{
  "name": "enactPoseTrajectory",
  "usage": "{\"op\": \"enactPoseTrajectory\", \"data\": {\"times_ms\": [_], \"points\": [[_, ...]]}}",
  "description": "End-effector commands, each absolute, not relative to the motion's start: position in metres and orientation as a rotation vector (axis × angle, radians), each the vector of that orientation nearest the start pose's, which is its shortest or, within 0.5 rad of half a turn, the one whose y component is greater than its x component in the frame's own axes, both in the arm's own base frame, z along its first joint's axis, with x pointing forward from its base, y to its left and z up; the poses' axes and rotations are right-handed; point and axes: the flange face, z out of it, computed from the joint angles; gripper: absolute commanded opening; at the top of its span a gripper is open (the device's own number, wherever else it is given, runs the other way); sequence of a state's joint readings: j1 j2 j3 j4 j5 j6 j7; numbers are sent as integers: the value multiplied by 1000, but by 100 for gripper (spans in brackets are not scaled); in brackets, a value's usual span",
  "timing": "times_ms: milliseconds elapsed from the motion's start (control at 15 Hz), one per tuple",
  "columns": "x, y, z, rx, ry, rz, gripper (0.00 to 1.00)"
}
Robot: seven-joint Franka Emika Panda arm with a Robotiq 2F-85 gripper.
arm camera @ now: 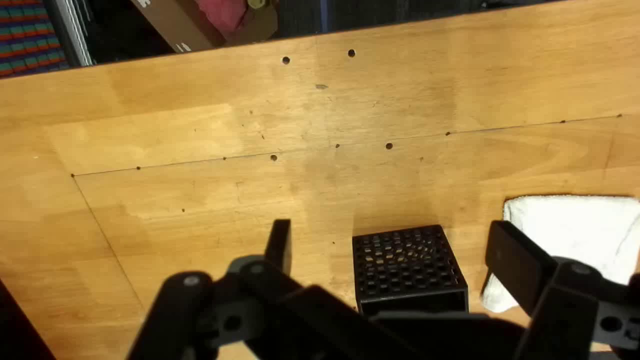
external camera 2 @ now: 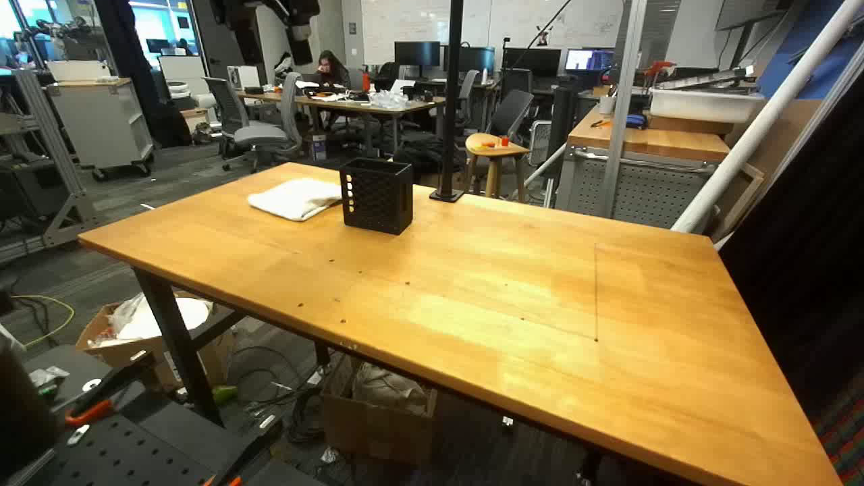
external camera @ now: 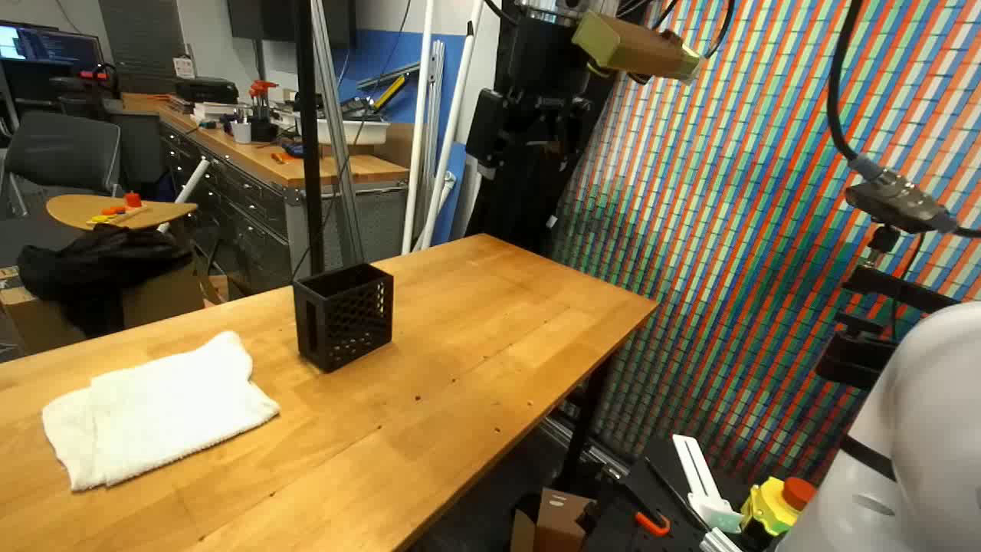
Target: Put the white towel into the box
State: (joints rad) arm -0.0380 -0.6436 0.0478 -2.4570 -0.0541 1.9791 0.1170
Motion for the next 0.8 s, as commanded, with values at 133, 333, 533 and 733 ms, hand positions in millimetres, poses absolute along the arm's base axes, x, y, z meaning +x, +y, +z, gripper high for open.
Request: {"op": "enactPoseTrajectory", "data": {"times_ms": [133,333,533,733], "points": [[374,3,543,-3192,155,-309,100],[374,3,545,-3191,156,-314,100],[374,3,545,-3191,156,-314,100],[374,3,545,-3191,156,-314,100]]}}
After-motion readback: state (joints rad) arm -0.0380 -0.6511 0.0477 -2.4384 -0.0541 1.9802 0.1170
